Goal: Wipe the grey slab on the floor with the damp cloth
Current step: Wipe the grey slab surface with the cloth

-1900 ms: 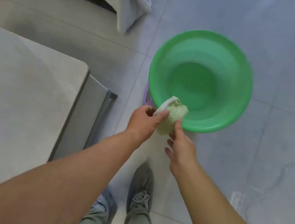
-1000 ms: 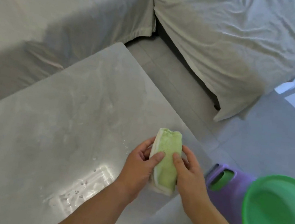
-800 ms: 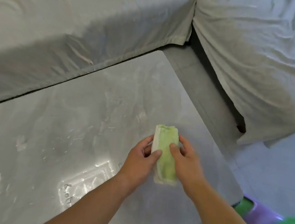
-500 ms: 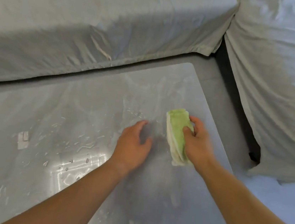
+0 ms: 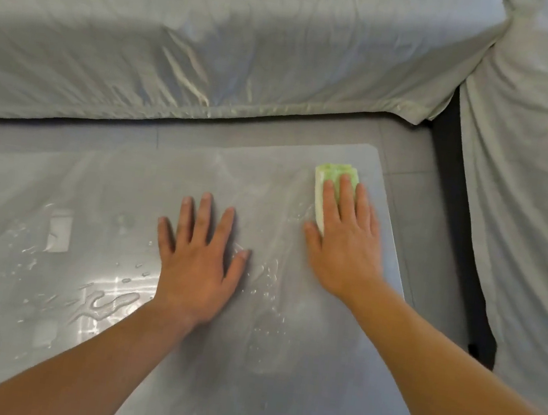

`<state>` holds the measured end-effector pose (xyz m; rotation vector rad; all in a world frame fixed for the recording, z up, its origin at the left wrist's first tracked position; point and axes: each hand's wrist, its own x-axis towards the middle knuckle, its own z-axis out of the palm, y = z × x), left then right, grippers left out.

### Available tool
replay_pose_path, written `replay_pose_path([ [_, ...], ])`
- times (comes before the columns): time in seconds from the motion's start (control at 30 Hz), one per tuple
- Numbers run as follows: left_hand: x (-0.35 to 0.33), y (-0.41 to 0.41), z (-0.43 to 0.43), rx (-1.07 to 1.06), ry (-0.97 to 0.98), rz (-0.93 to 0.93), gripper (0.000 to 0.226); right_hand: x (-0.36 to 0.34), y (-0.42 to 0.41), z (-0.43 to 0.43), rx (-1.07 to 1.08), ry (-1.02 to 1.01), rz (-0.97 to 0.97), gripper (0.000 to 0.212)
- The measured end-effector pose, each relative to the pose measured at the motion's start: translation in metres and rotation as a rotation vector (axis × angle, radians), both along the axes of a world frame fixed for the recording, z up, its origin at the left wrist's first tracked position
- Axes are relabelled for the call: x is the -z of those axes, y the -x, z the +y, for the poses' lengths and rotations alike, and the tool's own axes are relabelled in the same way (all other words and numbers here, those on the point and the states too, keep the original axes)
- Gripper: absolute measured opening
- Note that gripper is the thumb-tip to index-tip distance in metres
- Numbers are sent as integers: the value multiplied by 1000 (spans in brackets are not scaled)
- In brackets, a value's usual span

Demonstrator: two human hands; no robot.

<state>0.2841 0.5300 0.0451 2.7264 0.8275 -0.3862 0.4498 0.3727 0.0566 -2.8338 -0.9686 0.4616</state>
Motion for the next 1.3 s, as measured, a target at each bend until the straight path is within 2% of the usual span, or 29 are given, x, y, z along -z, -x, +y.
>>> replay_pose_path([
  [0.07,4,1,-2,9,-17,12,75,11,2,-4,-45,48,-39,70],
  [0.17,4,1,0,8,13,3,81,16,-38,-11,-147,41,-79,64],
  [0.23,2,2,1,8,42,-16,84,15,-68,1,-4,0,-60,62],
  [0.3,1,2,2,1,47,-27,85,17,-63,23,152,-37,-53,62],
  [0.33,1,2,2,-3,48,-27,84,18,-47,31,125,-56,-65,62],
  [0.43,2,2,1,-9,44,-30,81,17,-6,18,-357,-31,-68,60],
  [0.5,2,2,1,-5,46,-35,81,20,-35,6,-516,-17,-82,58],
  [0.53,2,2,2,-4,50,-42,81,22,-54,8,-471,-18,-107,58],
  [0.63,3,4,2,-1,64,-67,80,22,-80,36,13,-53,-94,58],
  [0.67,3,4,2,-2,67,-68,80,21,-68,49,103,-65,-97,58],
  [0.7,2,4,1,-4,73,-66,81,20,-49,57,93,-72,-113,59],
  [0.73,2,4,1,-5,81,-68,82,22,-28,59,-35,-89,-124,60],
  [0.8,0,4,3,-4,102,-79,84,22,-1,42,-440,-77,-105,60],
  [0.87,-1,5,5,-2,134,-95,86,21,-15,25,-676,-36,-95,59],
  [0.9,-1,6,5,-5,138,-102,87,21,-30,25,-667,-31,-114,59],
  [0.93,-1,6,5,-5,135,-106,88,22,-44,29,-559,-33,-121,58],
  [1.0,0,6,4,-5,127,-122,90,21,-63,51,-208,-38,-97,57],
  [1.03,0,7,4,-11,129,-139,90,20,-59,62,-87,-47,-78,57],
  [1.07,1,7,3,-19,139,-164,90,20,-49,69,-54,-48,-89,58],
  [1.1,1,7,3,-30,160,-197,90,21,-35,69,-108,-55,-112,59],
  [1.2,1,9,4,-72,243,-306,85,19,3,32,-542,-47,-115,60],
  [1.27,2,10,5,-83,261,-345,81,14,-3,5,-772,34,-82,59],
  [1.3,2,10,5,-77,253,-341,81,14,-20,-1,-799,42,-88,59],
])
